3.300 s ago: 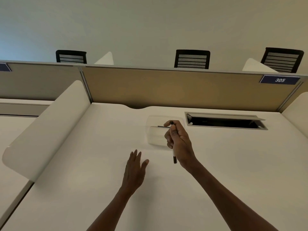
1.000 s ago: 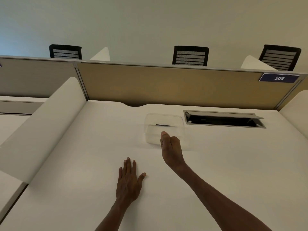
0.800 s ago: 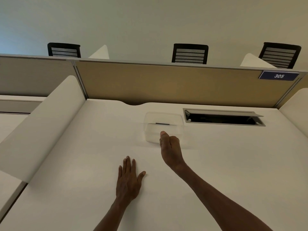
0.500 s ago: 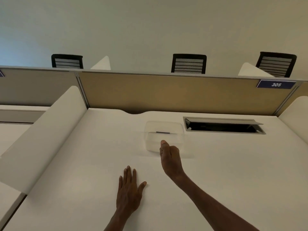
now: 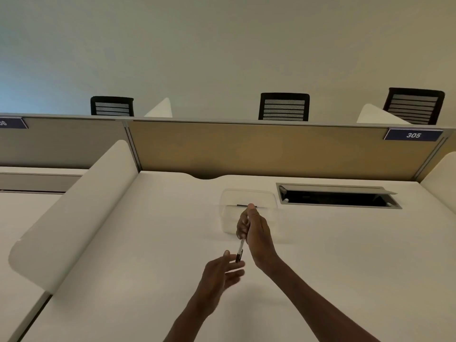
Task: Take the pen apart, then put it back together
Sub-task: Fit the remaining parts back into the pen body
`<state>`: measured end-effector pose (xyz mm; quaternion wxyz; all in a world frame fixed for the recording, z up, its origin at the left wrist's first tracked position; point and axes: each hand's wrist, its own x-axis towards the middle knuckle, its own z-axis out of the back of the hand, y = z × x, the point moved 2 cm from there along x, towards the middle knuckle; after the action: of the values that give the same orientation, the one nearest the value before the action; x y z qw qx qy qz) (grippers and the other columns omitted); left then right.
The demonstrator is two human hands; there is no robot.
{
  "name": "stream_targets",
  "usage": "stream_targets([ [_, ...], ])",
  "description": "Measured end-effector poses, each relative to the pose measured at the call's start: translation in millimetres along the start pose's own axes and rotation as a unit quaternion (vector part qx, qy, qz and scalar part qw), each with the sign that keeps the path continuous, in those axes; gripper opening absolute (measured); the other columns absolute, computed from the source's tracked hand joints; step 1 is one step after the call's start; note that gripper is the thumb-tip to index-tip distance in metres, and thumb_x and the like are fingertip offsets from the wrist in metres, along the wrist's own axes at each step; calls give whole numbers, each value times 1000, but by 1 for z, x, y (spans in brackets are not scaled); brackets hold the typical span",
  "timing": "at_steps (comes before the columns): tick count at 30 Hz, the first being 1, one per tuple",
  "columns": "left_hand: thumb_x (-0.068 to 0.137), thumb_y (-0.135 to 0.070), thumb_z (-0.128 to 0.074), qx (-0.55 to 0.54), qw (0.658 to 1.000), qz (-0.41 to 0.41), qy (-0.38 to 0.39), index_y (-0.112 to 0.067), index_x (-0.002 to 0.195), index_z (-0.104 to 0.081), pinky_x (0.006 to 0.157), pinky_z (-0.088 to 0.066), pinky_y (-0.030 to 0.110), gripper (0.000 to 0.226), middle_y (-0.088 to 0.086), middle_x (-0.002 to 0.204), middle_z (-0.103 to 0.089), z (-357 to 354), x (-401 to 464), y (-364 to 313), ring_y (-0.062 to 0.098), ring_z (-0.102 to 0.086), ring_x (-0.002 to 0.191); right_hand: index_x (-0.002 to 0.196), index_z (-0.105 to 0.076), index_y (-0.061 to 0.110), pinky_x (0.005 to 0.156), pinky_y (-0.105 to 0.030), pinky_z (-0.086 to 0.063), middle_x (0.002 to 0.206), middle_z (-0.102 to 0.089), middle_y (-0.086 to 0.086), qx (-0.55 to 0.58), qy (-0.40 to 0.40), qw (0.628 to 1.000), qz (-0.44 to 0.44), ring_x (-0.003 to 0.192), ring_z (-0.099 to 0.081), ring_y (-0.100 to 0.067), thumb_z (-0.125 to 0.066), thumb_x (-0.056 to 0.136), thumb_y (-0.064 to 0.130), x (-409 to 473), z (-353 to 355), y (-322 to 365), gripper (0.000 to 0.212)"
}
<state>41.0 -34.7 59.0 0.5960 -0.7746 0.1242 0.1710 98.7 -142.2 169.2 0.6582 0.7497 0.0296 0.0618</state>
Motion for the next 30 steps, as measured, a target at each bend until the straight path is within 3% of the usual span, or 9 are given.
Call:
stream_targets([
  [4,90,-19,-67,-300,949,93,13,9,111,-64,73,-62,29,35,27,110,-70,-8,-6,-11,27,-73,96,61,-37,19,52,-29,-32,52,-33,4,61,-24,998,-8,50,-31,-14,-28,105,35,2,3,3,48],
  [7,85,-3,-67,-376,921,97,-15,14,110,-64,67,-62,29,31,25,100,-72,-7,-7,-13,25,-75,83,64,-49,13,62,-36,-47,55,-51,-3,34,-28,999,5,57,-50,-21,-28,106,32,2,11,5,50],
  [9,88,-1,-64,-394,914,83,-45,13,108,-65,65,-62,29,24,24,96,-72,-1,-6,-14,24,-75,78,71,-62,6,74,-37,-55,69,-67,-9,-38,-26,999,15,72,-65,-29,-31,106,27,-1,19,4,51],
  [12,92,0,-60,-393,913,44,-97,9,100,-66,63,-62,26,14,21,94,-70,12,-1,-18,21,-74,72,87,-70,-1,73,-32,-60,87,-73,-19,-113,8,993,-20,80,-71,-26,-42,103,21,-3,39,0,40],
  [16,94,0,-58,-382,915,-2,-132,5,98,-66,62,-61,25,11,17,94,-71,31,6,-27,18,-74,71,96,-72,-2,60,-27,-58,83,-73,-23,-172,106,976,-84,61,-70,-24,-58,94,5,-15,65,-10,16],
  [21,96,0,-55,-318,940,-27,-118,-2,102,-67,72,-59,27,13,8,84,-76,28,11,-37,16,-73,78,86,-76,5,58,-26,-57,73,-75,-11,-295,126,940,-116,56,-67,-16,-68,79,1,-32,70,-29,11],
  [25,95,2,-56,-272,954,-40,-121,-2,101,-68,79,-54,30,14,9,89,-74,17,15,-39,20,-69,88,73,-76,12,52,-22,-50,59,-69,-2,-390,158,897,-135,48,-60,-7,-79,68,13,-42,64,-42,6],
  [28,93,7,-55,-211,970,-42,-113,2,102,-68,83,-54,31,16,13,93,-72,7,17,-32,22,-67,88,69,-73,6,54,-26,-50,63,-72,-12,-368,156,903,-155,51,-64,-14,-81,66,13,-50,61,-52,11],
  [30,91,5,-59,-132,984,-45,-113,3,102,-70,86,-55,33,15,16,94,-72,4,17,-21,22,-67,88,67,-72,6,49,-20,-45,60,-70,-11,-369,134,905,-165,51,-64,-14,-81,67,11,-55,59,-59,11],
])
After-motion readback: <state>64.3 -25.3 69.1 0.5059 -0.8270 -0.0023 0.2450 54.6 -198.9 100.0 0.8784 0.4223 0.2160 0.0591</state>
